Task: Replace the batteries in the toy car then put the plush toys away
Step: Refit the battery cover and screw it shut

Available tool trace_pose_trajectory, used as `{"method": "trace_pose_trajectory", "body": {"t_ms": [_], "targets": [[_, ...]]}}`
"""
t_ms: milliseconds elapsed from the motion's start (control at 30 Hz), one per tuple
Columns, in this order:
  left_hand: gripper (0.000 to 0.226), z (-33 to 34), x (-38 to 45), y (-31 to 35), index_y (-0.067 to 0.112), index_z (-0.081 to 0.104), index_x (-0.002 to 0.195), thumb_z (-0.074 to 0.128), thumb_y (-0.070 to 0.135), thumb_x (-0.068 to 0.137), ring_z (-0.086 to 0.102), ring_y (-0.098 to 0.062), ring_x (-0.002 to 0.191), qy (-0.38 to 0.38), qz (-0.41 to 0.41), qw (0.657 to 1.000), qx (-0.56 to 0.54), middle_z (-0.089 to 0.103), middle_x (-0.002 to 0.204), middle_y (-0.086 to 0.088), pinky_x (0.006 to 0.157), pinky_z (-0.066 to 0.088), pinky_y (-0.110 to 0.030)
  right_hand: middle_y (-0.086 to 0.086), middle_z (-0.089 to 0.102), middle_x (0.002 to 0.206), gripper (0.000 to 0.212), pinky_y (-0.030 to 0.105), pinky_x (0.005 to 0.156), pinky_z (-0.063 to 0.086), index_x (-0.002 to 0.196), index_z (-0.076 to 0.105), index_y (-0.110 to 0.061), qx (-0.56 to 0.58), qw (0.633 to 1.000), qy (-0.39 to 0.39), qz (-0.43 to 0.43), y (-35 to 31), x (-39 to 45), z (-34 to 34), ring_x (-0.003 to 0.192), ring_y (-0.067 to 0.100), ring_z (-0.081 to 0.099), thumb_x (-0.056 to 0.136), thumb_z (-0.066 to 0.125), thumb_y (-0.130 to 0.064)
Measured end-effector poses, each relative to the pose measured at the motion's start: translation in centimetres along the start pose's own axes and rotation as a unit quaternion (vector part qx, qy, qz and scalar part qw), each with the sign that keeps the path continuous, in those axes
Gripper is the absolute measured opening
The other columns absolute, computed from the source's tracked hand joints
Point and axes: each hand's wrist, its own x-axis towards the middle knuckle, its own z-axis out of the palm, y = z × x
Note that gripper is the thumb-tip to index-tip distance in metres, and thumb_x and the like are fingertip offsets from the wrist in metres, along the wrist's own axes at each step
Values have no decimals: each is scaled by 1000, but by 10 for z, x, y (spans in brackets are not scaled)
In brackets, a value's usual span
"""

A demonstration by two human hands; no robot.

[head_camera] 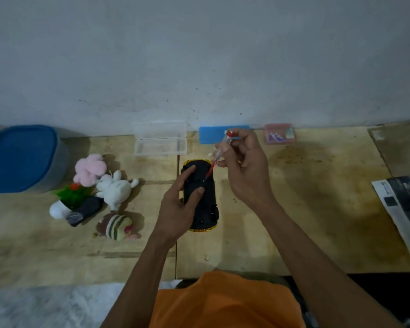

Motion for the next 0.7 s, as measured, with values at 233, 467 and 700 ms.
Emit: {"method": "trace_pose_trajectory", "body": {"t_ms": [233, 467, 700], "targets": [[50, -12, -11, 6, 31, 48, 145, 61, 15, 99, 63, 1, 111, 7, 22, 999, -25, 56, 132, 20, 78, 60, -24, -16, 67, 98, 34, 45, 80, 60, 133, 51, -25, -77, 993, 6, -94, -7, -12, 10, 93, 16, 71, 100, 56, -16], [50, -20, -14, 8, 33, 49, 144, 61, 17, 99, 61, -1, 116, 9, 29, 999, -23, 56, 135, 20, 80, 61, -27, -3, 67, 105, 35, 46, 81, 60, 135, 51, -19, -93, 988, 16, -121, -12, -15, 17, 98, 18, 71, 100, 56, -16], [49, -22, -13, 10, 32, 49, 144, 61, 18, 99, 61, 1, 115, 9, 39, 999, -20, 55, 131, 28, 82, 60, -28, -4, 67, 105, 34, 44, 80, 61, 133, 51, -22, -109, 986, 20, -128, -14, -16, 20, 98, 16, 71, 100, 56, -17]]}}
